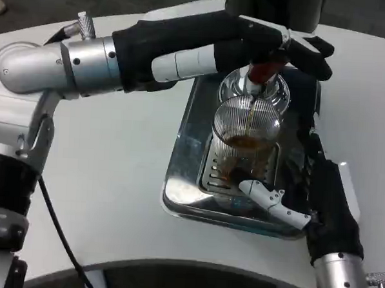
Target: Grasp the cup under the faucet to collect the drink, then remove the cup.
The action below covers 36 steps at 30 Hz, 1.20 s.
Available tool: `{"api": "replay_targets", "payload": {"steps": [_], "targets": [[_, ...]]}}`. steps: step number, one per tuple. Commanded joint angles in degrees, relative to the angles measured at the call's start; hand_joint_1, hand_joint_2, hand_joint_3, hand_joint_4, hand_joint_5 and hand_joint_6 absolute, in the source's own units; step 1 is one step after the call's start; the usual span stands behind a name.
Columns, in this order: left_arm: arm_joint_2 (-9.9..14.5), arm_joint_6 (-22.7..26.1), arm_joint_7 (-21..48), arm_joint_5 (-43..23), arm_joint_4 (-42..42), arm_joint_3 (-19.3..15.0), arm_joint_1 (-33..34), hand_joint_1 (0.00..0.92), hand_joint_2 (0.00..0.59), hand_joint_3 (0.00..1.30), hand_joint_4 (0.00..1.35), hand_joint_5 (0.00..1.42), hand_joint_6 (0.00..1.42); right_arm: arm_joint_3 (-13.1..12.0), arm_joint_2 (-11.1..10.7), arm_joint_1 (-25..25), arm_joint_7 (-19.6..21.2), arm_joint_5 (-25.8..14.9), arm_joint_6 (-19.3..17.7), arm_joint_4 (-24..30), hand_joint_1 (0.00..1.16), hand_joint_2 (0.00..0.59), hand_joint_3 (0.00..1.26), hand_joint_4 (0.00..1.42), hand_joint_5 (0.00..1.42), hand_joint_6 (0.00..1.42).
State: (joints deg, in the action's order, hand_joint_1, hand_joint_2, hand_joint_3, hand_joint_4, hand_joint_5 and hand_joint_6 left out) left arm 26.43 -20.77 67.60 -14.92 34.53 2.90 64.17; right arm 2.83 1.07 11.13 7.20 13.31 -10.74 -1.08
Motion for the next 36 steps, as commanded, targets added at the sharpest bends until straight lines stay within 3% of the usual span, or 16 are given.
{"api": "replay_targets", "payload": {"steps": [1,15,36], "targets": [[0.1,0.0,1.4,2.2,1.4,1.5,-1.2,0.0,0.016,0.36,0.1,0.14,0.0,0.6,0.1,0.9,0.3,-0.3,-1.2,-2.3,0.87,0.142,0.0,0.0,0.0,0.07],[-0.1,-2.0,1.3,2.7,3.1,2.1,-0.5,0.0,0.016,0.37,0.1,0.14,0.0,1.5,0.6,5.1,1.5,0.0,-2.3,-7.4,0.87,0.141,0.0,0.0,0.0,0.07],[-0.1,-2.5,1.0,3.0,3.7,2.2,-0.4,0.0,0.016,0.37,0.1,0.14,0.0,3.9,0.5,7.3,2.5,1.8,-2.4,-9.2,0.87,0.142,0.0,0.0,0.01,0.07]]}}
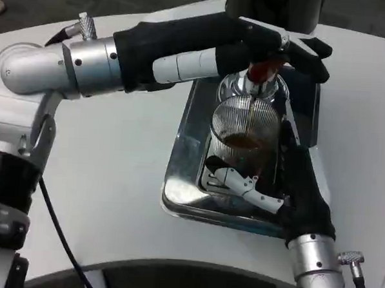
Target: Grasp the cup under the faucet to collect the drink, then remove the cup.
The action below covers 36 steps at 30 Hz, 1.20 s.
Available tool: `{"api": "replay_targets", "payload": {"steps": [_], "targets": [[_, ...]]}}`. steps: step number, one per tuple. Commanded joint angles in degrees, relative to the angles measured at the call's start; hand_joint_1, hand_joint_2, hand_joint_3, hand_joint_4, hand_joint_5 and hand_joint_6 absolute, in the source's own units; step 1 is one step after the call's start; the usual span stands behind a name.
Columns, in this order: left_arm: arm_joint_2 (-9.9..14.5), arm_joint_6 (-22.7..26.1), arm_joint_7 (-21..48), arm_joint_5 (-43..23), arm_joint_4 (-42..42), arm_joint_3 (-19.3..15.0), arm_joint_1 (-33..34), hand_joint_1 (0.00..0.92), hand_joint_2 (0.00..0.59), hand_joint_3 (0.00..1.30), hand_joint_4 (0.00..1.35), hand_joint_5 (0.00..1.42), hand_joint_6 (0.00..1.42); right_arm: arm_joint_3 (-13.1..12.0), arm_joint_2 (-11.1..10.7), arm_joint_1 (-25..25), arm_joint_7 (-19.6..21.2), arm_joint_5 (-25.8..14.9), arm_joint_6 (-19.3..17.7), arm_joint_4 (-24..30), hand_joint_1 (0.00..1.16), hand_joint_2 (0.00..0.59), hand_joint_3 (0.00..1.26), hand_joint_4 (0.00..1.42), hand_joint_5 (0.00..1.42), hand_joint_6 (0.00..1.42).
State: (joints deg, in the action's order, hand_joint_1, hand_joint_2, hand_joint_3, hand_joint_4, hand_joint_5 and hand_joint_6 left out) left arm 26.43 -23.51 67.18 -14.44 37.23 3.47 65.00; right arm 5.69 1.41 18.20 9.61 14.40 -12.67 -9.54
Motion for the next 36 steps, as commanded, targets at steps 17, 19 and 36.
{"api": "replay_targets", "payload": {"steps": [17,19,36], "targets": [[-0.2,-0.1,1.0,3.2,1.2,1.5,-1.3,0.0,0.016,0.37,0.1,0.14,0.0,0.7,0.4,1.4,1.9,1.7,0.8,-2.5,0.86,0.139,0.0,0.0,0.04,0.11],[-0.2,-0.2,1.0,3.2,1.2,1.5,-1.4,0.0,0.016,0.37,0.1,0.14,0.0,0.6,0.4,1.3,2.3,1.8,0.8,-2.5,0.86,0.139,0.03,0.06,0.09,0.13],[-0.1,-0.4,0.6,3.5,1.5,1.5,-1.7,0.0,0.017,0.38,0.11,0.14,0.0,0.6,0.5,1.2,4.2,2.3,0.9,-3.2,0.89,0.145,0.23,0.37,0.38,0.27]]}}
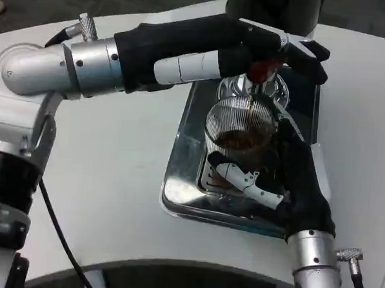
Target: Grasp the cup under the faucet to collect the drink, then remove the cup.
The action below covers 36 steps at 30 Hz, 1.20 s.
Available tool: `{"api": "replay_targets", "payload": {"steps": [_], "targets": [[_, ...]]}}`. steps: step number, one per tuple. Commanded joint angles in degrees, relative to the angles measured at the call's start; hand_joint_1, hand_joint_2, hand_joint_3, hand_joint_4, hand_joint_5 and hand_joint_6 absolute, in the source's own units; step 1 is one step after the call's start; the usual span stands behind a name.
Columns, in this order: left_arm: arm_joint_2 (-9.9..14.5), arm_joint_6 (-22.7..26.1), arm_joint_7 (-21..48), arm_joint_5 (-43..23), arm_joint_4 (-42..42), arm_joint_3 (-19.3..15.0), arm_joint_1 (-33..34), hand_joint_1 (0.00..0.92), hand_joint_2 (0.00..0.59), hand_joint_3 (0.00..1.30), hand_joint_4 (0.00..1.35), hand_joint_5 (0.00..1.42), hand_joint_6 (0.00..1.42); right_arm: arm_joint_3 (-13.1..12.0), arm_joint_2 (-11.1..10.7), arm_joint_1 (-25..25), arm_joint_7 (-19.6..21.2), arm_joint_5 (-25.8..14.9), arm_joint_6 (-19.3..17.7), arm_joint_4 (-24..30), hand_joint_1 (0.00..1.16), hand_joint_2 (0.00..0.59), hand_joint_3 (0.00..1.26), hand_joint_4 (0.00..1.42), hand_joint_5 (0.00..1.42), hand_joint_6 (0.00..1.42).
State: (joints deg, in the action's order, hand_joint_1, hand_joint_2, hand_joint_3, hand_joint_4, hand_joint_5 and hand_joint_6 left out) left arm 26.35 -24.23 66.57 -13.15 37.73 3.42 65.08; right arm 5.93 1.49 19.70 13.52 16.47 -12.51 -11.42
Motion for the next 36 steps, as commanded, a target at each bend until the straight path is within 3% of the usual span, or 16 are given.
{"api": "replay_targets", "payload": {"steps": [1,23,36], "targets": [[0.0,0.3,1.1,2.3,0.9,1.6,-1.9,0.0,0.017,0.38,0.11,0.14,0.0,0.3,0.4,-0.2,0.5,0.2,0.7,-1.4,0.89,0.145,0.25,0.38,0.39,0.27],[0.8,0.9,-2.0,2.1,0.3,0.6,-4.1,0.0,0.03,0.36,0.05,0.1,0.0,-0.6,0.8,1.1,6.5,2.1,0.7,-3.0,1.0,0.16,0.57,0.61,0.7,0.61],[0.6,1.8,-4.1,1.6,-0.8,-0.1,-5.6,0.0,0.039,0.31,0.0,0.05,0.0,-0.9,0.6,-0.5,8.6,3.2,0.7,-1.1,1.05,0.149,0.68,0.71,0.86,0.85]]}}
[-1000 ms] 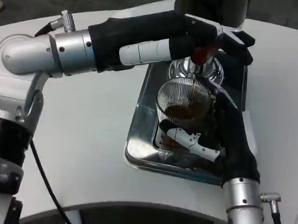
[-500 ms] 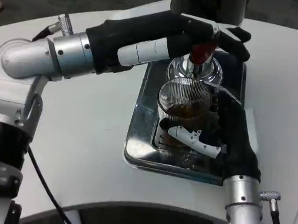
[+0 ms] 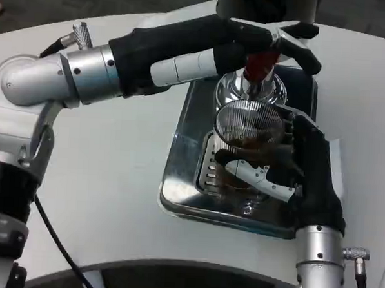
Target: Grasp the cup under the faucet to collect the drink, then remove the cup.
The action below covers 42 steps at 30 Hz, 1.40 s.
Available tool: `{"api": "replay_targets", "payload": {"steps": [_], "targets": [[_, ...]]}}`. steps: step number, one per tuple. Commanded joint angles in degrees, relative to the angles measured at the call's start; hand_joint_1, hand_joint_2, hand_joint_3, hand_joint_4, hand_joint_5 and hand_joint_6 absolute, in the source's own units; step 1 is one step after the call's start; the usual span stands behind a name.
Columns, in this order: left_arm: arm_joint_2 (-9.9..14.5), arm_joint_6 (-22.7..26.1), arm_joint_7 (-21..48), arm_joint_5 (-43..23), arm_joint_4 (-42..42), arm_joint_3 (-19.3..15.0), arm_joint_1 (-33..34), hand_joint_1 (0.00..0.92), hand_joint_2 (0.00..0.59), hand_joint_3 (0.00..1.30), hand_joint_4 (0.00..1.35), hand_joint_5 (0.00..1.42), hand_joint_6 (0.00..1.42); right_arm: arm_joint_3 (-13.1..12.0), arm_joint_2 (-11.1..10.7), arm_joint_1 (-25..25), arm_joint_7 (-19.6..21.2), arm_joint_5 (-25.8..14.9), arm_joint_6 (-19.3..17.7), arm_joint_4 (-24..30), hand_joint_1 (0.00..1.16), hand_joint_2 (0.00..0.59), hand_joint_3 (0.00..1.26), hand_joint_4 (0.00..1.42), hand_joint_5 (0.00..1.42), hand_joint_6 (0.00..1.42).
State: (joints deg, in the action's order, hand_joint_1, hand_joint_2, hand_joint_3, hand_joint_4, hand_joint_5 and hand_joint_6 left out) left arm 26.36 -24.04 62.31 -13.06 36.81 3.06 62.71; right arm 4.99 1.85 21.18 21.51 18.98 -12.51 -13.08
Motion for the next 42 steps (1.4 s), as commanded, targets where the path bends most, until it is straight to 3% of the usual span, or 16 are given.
{"api": "replay_targets", "payload": {"steps": [1,6,10,29,31,42], "targets": [[0.5,1.9,0.0,1.2,-0.2,0.2,-3.4,0.0,0.039,0.29,0.0,0.05,0.0,0.1,0.1,-2.1,0.7,0.7,0.7,0.8,1.05,0.149,0.68,0.71,0.86,0.86],[0.1,4.2,-0.3,-0.1,-1.9,-0.3,-4.6,0.0,0.04,0.09,0.0,0.0,0.0,0.1,0.0,-2.9,0.6,1.2,0.9,2.0,1.05,0.137,0.68,0.71,0.89,0.88],[-0.3,6.3,-0.8,-1.3,-3.2,-0.7,-5.6,0.0,0.041,0.02,0.0,0.0,0.0,0.2,-0.1,-3.9,0.4,1.4,1.1,3.3,1.05,0.133,0.69,0.71,0.89,0.89],[-1.2,10.0,-2.0,-4.3,-6.3,-3.5,-7.7,0.0,0.049,0.05,0.0,0.0,0.0,0.7,-0.3,-5.3,-0.5,2.4,2.6,7.3,1.04,0.13,0.69,0.72,0.91,0.92],[-1.2,10.1,-2.1,-4.5,-6.7,-3.8,-7.9,0.0,0.053,0.0,0.0,0.0,0.0,0.8,-0.3,-5.4,-0.6,2.3,2.8,7.6,1.04,0.13,0.69,0.72,0.91,0.92],[-2.0,12.2,-2.6,-6.3,-7.9,-5.7,-8.5,0.0,0.053,0.0,0.0,0.0,0.0,1.2,-0.6,-6.2,-1.7,1.9,2.8,6.7,1.04,0.13,0.7,0.72,0.91,0.93]]}}
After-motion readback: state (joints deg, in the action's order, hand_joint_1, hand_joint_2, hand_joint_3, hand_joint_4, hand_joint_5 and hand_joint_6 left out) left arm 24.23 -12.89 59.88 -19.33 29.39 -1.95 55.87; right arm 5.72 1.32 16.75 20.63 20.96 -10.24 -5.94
